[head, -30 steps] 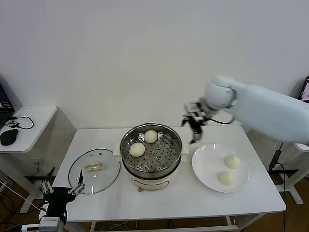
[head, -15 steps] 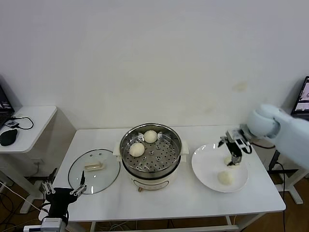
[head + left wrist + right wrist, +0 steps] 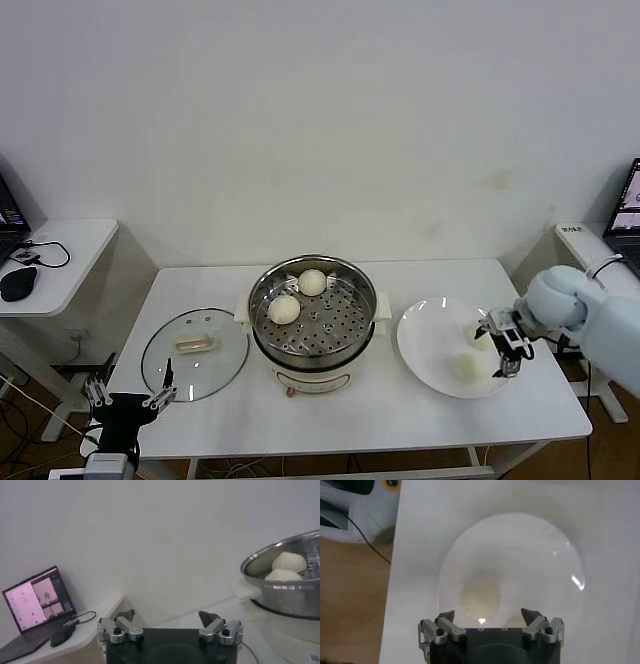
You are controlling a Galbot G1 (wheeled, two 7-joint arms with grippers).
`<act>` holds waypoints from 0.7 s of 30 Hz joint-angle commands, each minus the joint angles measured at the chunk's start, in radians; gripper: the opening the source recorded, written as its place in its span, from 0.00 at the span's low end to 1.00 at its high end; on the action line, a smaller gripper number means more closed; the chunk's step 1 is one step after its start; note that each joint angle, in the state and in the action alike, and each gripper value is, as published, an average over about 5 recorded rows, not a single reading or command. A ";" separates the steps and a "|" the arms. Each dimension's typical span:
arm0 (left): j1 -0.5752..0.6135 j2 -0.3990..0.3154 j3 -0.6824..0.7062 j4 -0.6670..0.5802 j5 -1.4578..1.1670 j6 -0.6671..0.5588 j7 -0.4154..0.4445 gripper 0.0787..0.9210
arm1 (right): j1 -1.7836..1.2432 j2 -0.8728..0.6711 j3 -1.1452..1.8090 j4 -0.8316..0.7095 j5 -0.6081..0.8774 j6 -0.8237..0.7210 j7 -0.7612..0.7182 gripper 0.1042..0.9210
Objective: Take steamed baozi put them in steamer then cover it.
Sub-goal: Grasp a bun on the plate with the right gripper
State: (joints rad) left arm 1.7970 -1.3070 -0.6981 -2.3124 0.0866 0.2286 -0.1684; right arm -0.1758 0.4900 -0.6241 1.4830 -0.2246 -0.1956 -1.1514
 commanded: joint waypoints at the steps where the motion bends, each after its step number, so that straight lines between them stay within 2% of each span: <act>1: 0.000 -0.001 -0.001 0.001 0.002 0.000 0.000 0.88 | -0.114 0.049 0.079 -0.074 -0.047 0.011 0.021 0.88; 12: 0.000 -0.001 -0.013 0.007 0.001 0.001 0.001 0.88 | -0.094 0.165 0.060 -0.159 -0.065 0.005 0.041 0.87; 21: -0.004 -0.001 -0.014 0.011 -0.001 0.001 0.000 0.88 | -0.100 0.179 0.055 -0.174 -0.077 -0.008 0.042 0.77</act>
State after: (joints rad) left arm 1.7934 -1.3088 -0.7129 -2.3015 0.0862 0.2294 -0.1680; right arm -0.2617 0.6349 -0.5770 1.3356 -0.2917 -0.2030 -1.1140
